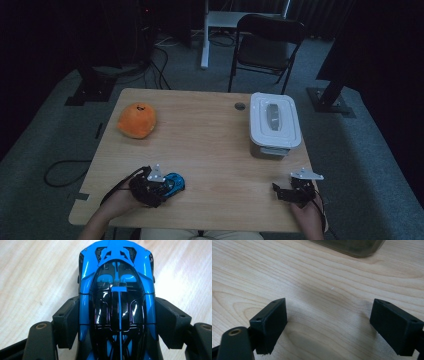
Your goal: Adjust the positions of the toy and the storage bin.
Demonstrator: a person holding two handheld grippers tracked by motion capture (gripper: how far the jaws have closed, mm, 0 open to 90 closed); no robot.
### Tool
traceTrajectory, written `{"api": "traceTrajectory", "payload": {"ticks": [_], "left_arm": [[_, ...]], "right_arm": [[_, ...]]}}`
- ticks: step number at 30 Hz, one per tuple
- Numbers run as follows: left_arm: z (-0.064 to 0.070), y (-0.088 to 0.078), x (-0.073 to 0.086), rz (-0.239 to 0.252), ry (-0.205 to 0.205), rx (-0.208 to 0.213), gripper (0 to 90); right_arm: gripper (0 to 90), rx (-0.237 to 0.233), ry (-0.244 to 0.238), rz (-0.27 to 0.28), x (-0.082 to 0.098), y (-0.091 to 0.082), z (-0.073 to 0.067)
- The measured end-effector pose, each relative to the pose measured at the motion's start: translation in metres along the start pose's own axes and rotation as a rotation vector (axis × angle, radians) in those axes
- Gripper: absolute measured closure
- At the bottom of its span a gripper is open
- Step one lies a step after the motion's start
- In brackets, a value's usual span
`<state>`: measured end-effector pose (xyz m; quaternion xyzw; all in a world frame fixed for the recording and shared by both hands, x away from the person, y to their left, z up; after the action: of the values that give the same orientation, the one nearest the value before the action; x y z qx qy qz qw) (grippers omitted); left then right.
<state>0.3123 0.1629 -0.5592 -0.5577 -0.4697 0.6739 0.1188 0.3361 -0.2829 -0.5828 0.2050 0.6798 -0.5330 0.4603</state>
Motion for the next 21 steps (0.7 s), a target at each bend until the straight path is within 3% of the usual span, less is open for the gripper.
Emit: {"api": "traceTrajectory", "payload": {"ticks": [2, 5, 17, 19, 21], "left_arm": [[0.0015, 0.0023, 0.0044, -0.007, 0.002, 0.017, 28.6], [0.0005, 0.0018, 0.0064, 0.002, -0.029, 0.036, 28.5], [0.002, 0.0023, 0.0043, -0.004, -0.041, 0.017, 27.9], [0.0026, 0.0014, 0.0032, 0.001, -0.055, 0.018, 26.4], [0.0052, 0.0007, 0.0023, 0.005, -0.065, 0.053, 17.3]], "right_arm": [[13.7, 0.001, 0.0, 0.0, 0.0, 0.0, 0.0001], [13.7, 0.001, 0.001, 0.0, 0.0, 0.0, 0.0002], [13.7, 0.001, 0.001, 0.0, 0.0, 0.0, 0.0002], [13.7, 0.001, 0.0, 0.0, 0.0, 0.0, 0.0002], [13.7, 0.001, 0.0, 0.0, 0.0, 0.0, 0.0002]]}}
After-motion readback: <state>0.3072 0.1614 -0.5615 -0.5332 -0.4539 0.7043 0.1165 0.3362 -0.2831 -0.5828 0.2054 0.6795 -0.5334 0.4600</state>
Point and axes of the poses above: each handheld gripper's, and its own axes: y roughly forward along the jaws, x roughly out of its underside, z roughly to its right, the point moved 8 cm from there along y, roughly forward along the jaws, and after that the axes turned 11 degrees about z, right-handed, at the moved point
